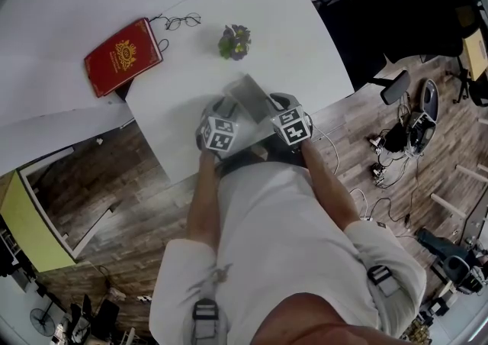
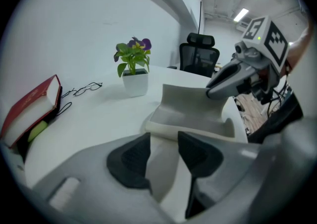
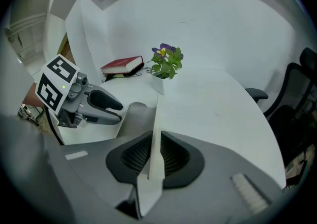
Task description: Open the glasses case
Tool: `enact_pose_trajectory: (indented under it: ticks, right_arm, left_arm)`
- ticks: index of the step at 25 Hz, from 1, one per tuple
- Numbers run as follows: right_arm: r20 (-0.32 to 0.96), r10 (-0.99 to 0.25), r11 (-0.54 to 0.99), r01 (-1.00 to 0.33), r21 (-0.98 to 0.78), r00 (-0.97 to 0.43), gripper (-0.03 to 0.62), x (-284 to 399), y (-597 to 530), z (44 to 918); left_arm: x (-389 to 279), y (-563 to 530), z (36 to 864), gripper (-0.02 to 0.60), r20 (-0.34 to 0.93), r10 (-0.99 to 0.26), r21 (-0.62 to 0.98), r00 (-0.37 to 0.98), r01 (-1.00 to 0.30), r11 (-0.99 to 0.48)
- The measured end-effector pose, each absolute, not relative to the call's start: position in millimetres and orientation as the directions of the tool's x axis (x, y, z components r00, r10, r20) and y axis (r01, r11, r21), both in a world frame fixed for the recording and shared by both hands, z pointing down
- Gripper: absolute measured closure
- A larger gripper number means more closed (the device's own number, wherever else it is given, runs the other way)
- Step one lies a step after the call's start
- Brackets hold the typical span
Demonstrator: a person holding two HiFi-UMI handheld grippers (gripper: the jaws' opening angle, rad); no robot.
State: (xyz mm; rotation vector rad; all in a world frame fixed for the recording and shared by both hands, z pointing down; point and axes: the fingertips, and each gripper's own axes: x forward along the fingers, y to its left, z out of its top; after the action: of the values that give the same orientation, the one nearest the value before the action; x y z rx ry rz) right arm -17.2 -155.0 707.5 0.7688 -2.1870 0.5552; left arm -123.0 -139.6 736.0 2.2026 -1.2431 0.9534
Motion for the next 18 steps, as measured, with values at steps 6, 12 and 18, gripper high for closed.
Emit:
enact_pose_trajectory:
  ticks: [6,12,18]
  right_arm:
    - [0.751,-0.342,0.732,-0.662,-0.163,-0.564,0.530,-16,-155,707]
    - [0.697,-0.348,0.743,-0.638,-0.203,-0.627,0.505,-18,-157,697]
    - [0.640,-0.340,0.768,-0.596,-0.235,-0.689,0.480,-24,-157,683]
  left_arm:
    - [-125,-139,736,0.408,0.742,-0.580,0.028,0.336,-0.880,-0.474]
    - [-128,-134,733,0.408,0.739,-0.599,0.020,0.307,-0.900,-0.436]
    - [-134,-128,717,0.408,0.710,-0.654,0.012,0.262,-0.933,-0.360]
